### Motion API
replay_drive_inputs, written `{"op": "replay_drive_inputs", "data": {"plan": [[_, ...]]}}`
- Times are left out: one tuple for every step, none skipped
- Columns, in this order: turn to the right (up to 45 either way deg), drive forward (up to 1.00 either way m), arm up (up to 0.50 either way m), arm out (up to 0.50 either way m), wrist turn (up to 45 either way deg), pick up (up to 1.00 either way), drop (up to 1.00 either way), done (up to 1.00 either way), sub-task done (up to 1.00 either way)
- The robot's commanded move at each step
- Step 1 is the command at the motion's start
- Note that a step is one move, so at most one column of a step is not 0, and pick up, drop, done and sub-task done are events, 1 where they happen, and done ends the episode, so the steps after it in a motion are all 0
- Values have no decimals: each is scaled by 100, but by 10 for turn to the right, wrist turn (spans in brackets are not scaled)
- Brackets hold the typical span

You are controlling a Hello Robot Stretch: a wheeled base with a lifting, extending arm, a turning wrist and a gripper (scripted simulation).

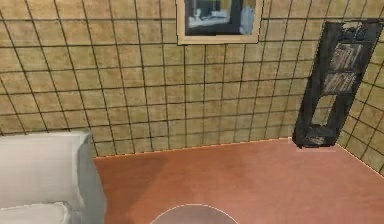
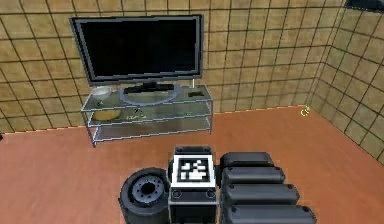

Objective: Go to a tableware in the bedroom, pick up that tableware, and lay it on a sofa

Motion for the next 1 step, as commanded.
{"op": "replay_drive_inputs", "data": {"plan": [[-150,0,0,0,0,0,0,0,0]]}}
